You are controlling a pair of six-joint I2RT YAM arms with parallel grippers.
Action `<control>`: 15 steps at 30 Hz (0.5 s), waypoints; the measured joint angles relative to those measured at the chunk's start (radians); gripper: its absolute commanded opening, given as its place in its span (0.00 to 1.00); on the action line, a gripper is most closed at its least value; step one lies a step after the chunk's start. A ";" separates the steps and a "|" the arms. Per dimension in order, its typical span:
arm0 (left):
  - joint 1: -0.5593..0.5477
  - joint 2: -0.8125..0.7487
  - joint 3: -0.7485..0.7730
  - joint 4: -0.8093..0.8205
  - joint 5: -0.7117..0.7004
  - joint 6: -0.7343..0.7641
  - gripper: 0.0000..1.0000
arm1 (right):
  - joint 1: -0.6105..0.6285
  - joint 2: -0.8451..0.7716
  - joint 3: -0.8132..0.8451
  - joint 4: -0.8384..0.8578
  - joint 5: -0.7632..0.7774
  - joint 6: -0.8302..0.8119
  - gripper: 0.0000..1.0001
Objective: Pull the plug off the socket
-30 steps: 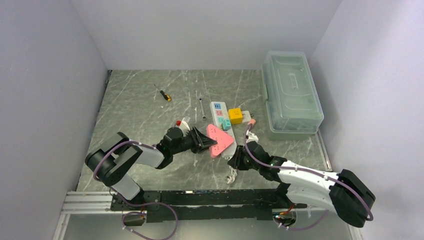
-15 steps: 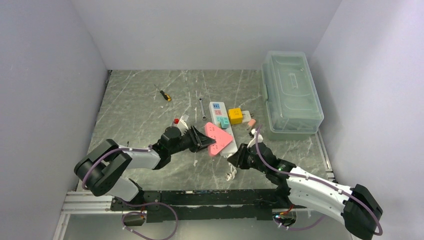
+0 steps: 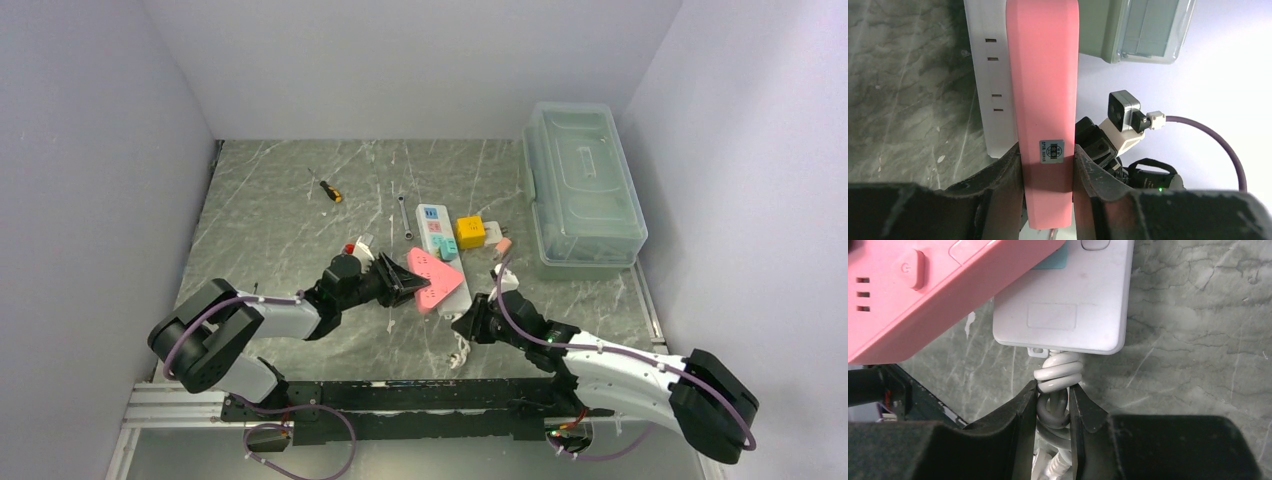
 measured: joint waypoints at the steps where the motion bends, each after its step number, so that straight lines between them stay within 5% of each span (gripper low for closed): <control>1: 0.000 0.000 -0.003 -0.001 -0.003 -0.011 0.00 | 0.006 0.012 0.000 0.007 0.008 -0.003 0.00; 15: -0.002 -0.043 -0.006 -0.008 -0.011 0.016 0.00 | 0.033 -0.002 0.005 -0.024 0.058 -0.014 0.00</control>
